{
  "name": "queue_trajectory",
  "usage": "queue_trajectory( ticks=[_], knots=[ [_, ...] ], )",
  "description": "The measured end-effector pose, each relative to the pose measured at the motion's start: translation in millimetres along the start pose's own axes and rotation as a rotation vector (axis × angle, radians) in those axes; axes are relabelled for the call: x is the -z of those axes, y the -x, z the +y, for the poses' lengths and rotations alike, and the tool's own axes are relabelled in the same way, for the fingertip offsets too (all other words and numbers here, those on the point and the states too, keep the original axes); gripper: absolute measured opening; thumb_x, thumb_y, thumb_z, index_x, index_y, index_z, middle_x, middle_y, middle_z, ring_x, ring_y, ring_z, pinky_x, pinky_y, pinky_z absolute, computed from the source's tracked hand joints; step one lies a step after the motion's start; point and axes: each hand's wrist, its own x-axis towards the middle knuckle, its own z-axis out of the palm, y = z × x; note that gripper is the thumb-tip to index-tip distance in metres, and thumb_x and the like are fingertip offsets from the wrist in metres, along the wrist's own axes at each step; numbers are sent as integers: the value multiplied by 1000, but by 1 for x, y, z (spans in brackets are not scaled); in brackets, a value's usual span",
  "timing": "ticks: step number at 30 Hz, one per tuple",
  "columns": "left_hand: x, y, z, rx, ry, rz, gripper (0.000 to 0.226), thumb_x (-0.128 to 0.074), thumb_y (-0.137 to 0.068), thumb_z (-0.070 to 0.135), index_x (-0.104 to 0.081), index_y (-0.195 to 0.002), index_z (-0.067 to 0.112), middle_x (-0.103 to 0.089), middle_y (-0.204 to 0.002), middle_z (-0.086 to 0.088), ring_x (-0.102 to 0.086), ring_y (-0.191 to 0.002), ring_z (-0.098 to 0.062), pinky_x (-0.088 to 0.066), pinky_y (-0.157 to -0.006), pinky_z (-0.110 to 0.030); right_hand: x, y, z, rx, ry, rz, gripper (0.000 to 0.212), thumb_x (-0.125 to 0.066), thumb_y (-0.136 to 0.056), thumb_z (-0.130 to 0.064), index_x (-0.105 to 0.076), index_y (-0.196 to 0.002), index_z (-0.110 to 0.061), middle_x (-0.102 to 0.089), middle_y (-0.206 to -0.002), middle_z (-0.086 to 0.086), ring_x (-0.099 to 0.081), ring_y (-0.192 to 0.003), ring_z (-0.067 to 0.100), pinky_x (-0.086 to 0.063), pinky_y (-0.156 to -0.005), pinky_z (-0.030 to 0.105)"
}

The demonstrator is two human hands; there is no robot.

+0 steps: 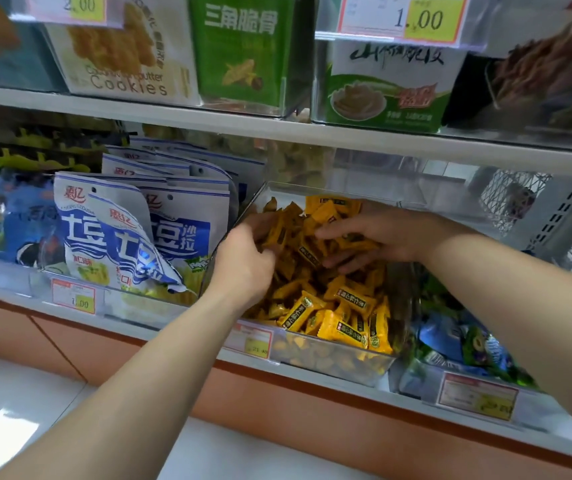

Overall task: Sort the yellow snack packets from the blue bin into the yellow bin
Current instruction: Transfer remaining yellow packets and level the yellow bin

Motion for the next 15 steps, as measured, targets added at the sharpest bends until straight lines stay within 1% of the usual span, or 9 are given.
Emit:
queue_trajectory(
  ticks=[4,7,8,9,10,11,12,13,15],
  knots=[
    [10,4,0,-54,-200,27,50,-56,-96,5,-52,-141,27,-61,-136,2,-55,-128,-22,-42,-108,-33,3,7,0,5,19,76,75,-92,-53,-37,-64,-122,-33,-71,-118,4,-71,-98,34,-60,-78,46],
    [13,10,-1,-86,-338,3,50,-56,-96,6,-52,-141,27,-60,-137,-2,-56,-126,-23,-43,-106,-33,5,14,-4,32,61,236,79,-88,-66,-34,-52,-136,-41,-53,-125,-6,-72,-97,27,-61,-71,43],
    [14,12,-2,-94,-380,-14,50,-57,-95,8,-52,-142,26,-60,-137,-3,-57,-125,-24,-44,-106,-34,4,17,-6,25,161,293,78,-84,-73,-36,-46,-140,-44,-48,-129,-7,-70,-98,25,-61,-70,40],
    [14,14,-2,-98,-423,-31,50,-60,-94,11,-51,-142,25,-60,-136,-4,-58,-123,-24,-45,-105,-36,4,18,-8,18,348,360,77,-79,-78,-42,-39,-144,-47,-43,-137,-7,-65,-106,23,-59,-73,37],
    [15,17,-3,-99,-462,-45,50,-62,-94,15,-51,-141,23,-61,-135,-5,-59,-121,-25,-46,-103,-36,4,18,-9,15,584,419,78,-74,-81,-49,-32,-147,-48,-38,-148,-6,-56,-118,23,-53,-85,34],
    [16,19,-3,-99,-494,-59,49,-64,-93,19,-52,-140,22,-62,-132,-5,-59,-120,-25,-47,-101,-36,4,16,-9,25,782,457,80,-68,-83,-55,-25,-150,-48,-31,-157,-6,-46,-131,24,-43,-97,31],
    [18,22,-3,-103,-527,-74,48,-65,-92,23,-53,-138,22,-63,-129,-5,-59,-118,-25,-48,-99,-36,0,14,-9,34,892,462,80,-65,-85,-58,-23,-151,-46,-26,-160,-6,-39,-138,23,-35,-100,30],
    [21,25,-3,-111,-566,-98,47,-65,-92,27,-54,-137,22,-64,-128,-5,-60,-117,-25,-48,-97,-36,-4,12,-10,33,933,440,77,-63,-86,-58,-24,-152,-45,-27,-160,-6,-36,-140,22,-32,-100,30],
    [26,34,-4,-138,-644,-167,46,-64,-92,34,-56,-136,23,-63,-130,-1,-61,-116,-22,-51,-97,-37,-14,7,-12,31,956,379,63,-60,-89,-56,-41,-146,-40,-41,-153,-6,-43,-134,20,-35,-97,29]
  ],
)
